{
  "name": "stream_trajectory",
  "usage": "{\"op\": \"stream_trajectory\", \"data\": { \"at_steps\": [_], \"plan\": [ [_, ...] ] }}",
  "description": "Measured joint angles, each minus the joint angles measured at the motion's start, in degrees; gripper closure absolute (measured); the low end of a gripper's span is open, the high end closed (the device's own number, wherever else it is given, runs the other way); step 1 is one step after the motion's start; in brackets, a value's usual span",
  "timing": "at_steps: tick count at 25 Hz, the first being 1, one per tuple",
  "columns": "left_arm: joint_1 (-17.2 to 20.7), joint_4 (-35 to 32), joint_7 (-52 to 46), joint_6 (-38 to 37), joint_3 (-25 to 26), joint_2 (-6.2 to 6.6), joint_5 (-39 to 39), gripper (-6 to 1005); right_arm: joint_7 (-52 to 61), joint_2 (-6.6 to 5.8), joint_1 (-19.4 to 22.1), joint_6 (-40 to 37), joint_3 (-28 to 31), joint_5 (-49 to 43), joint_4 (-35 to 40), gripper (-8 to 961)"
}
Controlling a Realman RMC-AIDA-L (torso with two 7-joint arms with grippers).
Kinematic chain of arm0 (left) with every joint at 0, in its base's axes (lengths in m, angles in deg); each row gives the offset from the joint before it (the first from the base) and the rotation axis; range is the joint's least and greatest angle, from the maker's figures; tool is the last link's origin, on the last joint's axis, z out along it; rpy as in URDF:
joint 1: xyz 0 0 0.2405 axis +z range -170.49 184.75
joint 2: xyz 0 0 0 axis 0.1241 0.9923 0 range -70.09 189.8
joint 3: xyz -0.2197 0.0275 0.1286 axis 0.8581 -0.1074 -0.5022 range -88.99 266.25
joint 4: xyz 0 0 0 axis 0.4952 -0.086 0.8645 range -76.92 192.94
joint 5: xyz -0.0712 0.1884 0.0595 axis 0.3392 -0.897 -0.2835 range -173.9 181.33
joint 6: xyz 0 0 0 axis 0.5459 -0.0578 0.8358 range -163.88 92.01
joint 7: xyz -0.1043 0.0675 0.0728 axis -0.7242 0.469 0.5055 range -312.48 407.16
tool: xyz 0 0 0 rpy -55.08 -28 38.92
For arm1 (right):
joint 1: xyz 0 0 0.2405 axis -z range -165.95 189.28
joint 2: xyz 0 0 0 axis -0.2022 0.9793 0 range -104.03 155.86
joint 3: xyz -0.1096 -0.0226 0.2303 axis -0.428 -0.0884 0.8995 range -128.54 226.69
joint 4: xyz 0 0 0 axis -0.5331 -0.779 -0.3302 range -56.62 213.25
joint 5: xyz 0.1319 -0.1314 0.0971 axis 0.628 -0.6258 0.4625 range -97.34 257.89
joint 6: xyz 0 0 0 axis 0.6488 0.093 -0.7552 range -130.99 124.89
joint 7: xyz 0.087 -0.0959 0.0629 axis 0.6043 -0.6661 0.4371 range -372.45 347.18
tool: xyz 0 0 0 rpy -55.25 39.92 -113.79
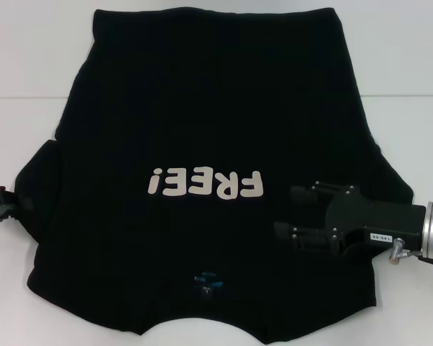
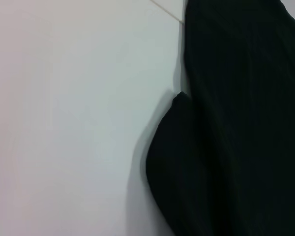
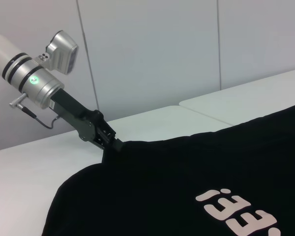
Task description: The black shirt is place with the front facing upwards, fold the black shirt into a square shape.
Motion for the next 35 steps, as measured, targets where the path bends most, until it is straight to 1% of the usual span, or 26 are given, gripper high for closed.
{"op": "stream_trajectory", "data": {
  "at_steps": [2, 8, 16, 24, 30, 35],
  "plan": [
    [0.0, 0.0, 0.0, 0.0, 0.0, 0.01, 0.0, 686, 0.0, 0.0, 0.0, 0.0, 0.0, 0.0, 0.0, 134],
    [-0.1, 0.0, 0.0, 0.0, 0.0, 0.03, 0.0, 907, 0.0, 0.0, 0.0, 0.0, 0.0, 0.0, 0.0, 134],
    [-0.2, 0.0, 0.1, 0.0, 0.0, 0.03, 0.0, 999, 0.0, 0.0, -0.1, 0.0, 0.0, 0.0, -0.2, 134],
    [-0.1, -0.4, 0.1, 0.0, 0.0, 0.03, 0.2, 998, 0.0, 0.0, -0.2, 0.0, 0.0, 0.0, -0.2, 134],
    [0.4, -2.2, -0.3, 0.0, 0.6, 0.07, 0.6, 998, 0.0, 0.0, 0.0, 0.0, 0.0, 0.2, -0.2, 135],
    [0.5, -4.2, -1.3, -0.1, 1.0, 0.82, 0.6, 998, 0.0, 0.0, 0.1, 0.0, 0.1, 0.2, -0.1, 135]
  ]
}}
